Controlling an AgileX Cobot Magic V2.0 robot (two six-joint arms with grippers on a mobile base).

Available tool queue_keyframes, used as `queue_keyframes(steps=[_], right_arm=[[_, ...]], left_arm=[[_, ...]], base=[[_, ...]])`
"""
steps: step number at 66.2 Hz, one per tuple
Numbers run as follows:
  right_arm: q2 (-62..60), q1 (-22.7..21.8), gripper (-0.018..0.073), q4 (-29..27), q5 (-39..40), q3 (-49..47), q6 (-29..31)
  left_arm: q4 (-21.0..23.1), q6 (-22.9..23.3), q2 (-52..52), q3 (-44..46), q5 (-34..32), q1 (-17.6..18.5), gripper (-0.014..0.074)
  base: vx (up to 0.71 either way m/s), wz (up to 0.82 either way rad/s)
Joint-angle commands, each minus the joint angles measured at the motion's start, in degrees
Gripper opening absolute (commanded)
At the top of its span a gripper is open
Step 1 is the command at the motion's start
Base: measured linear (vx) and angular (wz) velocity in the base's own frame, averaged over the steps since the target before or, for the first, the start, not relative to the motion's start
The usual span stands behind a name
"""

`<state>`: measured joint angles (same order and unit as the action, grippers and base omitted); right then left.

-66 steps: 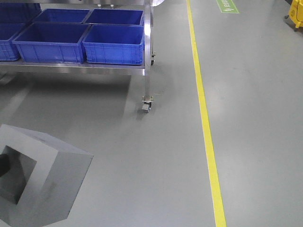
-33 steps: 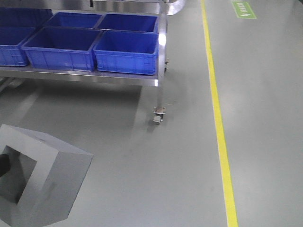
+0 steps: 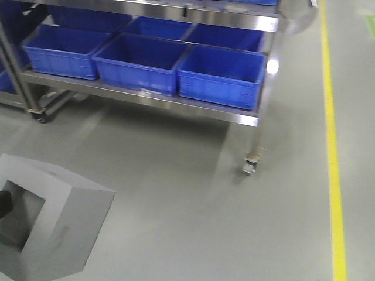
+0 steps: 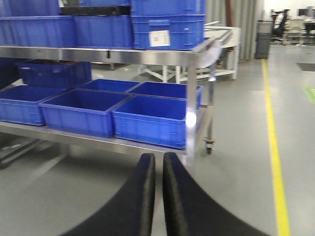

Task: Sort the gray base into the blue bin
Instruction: 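Drive the base along the aisle between blue bin shelves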

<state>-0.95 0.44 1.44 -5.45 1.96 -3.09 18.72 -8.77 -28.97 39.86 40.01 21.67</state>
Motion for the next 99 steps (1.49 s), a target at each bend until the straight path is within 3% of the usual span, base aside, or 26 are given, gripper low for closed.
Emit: queue_keyframes(steps=[1, 99], right_arm=[[-0.51, -0.21, -0.0004, 0.37, 4.53, -0.22, 0.38], [-0.51, -0.21, -0.0004, 0.37, 4.53, -0.22, 0.38]], left_arm=[[1.71, 0.27, -0.14, 1.63, -5.63, 0.43, -0.0006], [1.71, 0.27, -0.14, 1.63, -5.63, 0.43, -0.0006]], base=[[0.24, 0.51], [0.21, 0.54]])
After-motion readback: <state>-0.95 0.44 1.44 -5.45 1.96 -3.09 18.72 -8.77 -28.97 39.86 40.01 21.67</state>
